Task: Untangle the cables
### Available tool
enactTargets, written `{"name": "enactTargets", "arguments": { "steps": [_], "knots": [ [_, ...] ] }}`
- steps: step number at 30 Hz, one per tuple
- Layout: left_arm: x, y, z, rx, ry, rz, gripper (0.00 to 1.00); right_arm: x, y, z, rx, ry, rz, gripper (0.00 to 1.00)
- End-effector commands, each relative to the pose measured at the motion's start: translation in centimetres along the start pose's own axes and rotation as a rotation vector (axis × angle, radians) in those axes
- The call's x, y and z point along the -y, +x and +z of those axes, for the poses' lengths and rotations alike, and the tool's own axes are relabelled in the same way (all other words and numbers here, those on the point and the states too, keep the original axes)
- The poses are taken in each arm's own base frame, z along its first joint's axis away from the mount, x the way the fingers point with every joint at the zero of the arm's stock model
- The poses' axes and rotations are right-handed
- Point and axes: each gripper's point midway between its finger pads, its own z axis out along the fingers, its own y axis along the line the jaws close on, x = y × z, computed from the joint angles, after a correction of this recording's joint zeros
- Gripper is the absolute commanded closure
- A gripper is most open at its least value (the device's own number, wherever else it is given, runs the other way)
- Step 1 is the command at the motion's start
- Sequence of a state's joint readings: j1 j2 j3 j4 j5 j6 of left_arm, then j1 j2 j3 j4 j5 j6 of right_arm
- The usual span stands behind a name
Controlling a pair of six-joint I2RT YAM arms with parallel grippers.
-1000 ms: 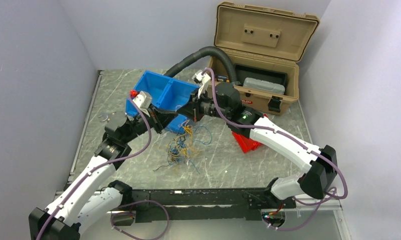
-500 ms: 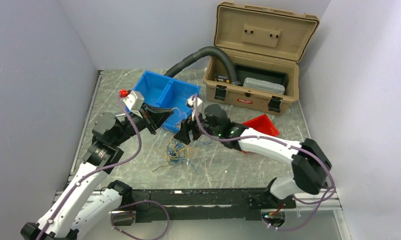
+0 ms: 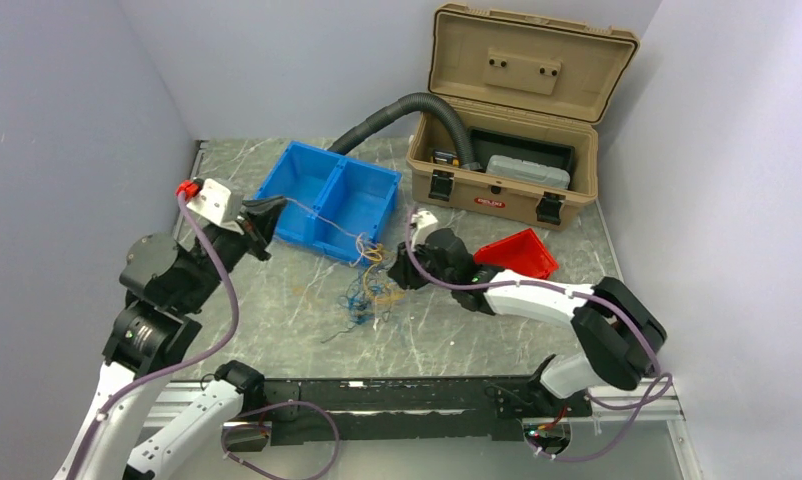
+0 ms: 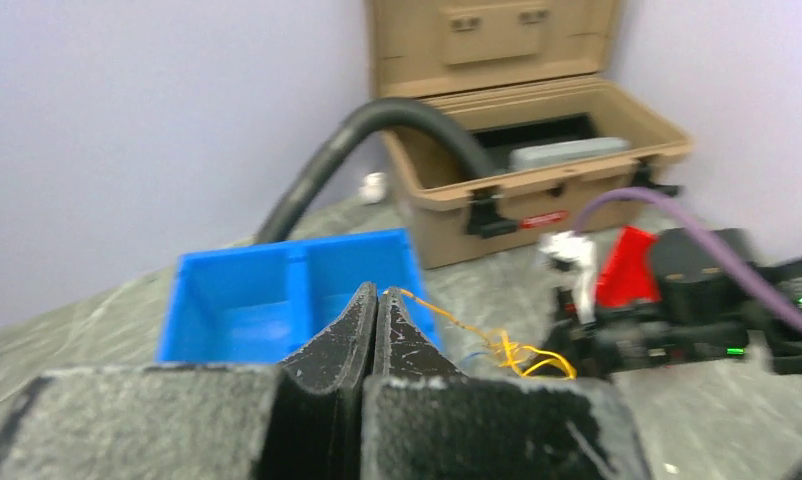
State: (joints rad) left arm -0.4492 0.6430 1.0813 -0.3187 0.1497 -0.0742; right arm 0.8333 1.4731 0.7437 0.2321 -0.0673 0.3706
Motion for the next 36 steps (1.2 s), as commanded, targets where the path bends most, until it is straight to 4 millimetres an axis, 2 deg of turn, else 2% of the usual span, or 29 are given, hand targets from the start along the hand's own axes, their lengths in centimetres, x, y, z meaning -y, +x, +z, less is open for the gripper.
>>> {"name": "enactTargets", "arguments": {
  "steps": [1, 7, 10, 11, 17, 19, 24, 26, 27, 29, 31, 33, 34, 35, 36],
  "knots": [
    [-6.4, -0.2, -2.8, -0.065, -0.337, 0.194, 1.00, 4.2, -1.0, -2.5, 0.073, 0.129, 0.157, 0.69],
    [-11.6, -0.9, -5.9, -0.118, -0.663, 0.272, 1.00, 8.0, -1.1, -5.9, 0.116, 0.302, 0.209, 0.74],
    [-12.7, -2.0, -7.0, -0.109, -0.754, 0.296, 1.00, 9.6, -1.5, -7.3, 0.145, 0.392, 0.225, 0.96],
    [-13.0, -2.3, -7.2, -0.097, -0.774, 0.298, 1.00, 9.9, -1.5, -7.6, 0.147, 0.412, 0.231, 1.00],
    [-15.4, -4.2, -10.2, -0.063, -1.004, 0.340, 1.00, 12.0, -0.3, -9.0, 0.139, 0.547, 0.325, 1.00],
    [-15.2, -4.4, -10.0, -0.037, -0.979, 0.349, 1.00, 11.6, -0.3, -9.0, 0.165, 0.509, 0.326, 1.00],
    [-14.9, -3.1, -9.1, -0.043, -0.945, 0.318, 1.00, 11.0, 0.3, -9.2, 0.163, 0.461, 0.307, 0.94],
    [-13.7, -2.8, -7.4, -0.021, -0.834, 0.289, 1.00, 10.4, 0.2, -9.0, 0.144, 0.425, 0.273, 0.94],
    [-12.4, -2.6, -6.0, -0.003, -0.729, 0.274, 1.00, 10.1, 0.3, -8.9, 0.133, 0.404, 0.262, 0.94],
    [-11.5, -2.1, -4.9, 0.010, -0.663, 0.234, 1.00, 9.6, 0.5, -8.9, 0.119, 0.373, 0.243, 0.93],
    [-11.5, -1.5, -4.4, -0.019, -0.663, 0.215, 1.00, 9.4, 0.4, -8.9, 0.115, 0.363, 0.225, 0.90],
    [-11.1, -0.7, -3.5, -0.050, -0.629, 0.209, 1.00, 9.0, 0.6, -9.0, 0.091, 0.341, 0.204, 0.82],
    [-10.6, -0.4, -3.0, -0.055, -0.591, 0.208, 1.00, 8.4, 0.8, -8.9, 0.078, 0.305, 0.184, 0.70],
    [-10.1, 0.0, -2.6, -0.059, -0.552, 0.208, 1.00, 7.7, 0.6, -8.9, 0.075, 0.256, 0.157, 0.51],
    [-9.6, 0.2, -2.2, -0.057, -0.515, 0.210, 1.00, 7.1, 0.4, -9.0, 0.077, 0.222, 0.135, 0.37]
  ]
}}
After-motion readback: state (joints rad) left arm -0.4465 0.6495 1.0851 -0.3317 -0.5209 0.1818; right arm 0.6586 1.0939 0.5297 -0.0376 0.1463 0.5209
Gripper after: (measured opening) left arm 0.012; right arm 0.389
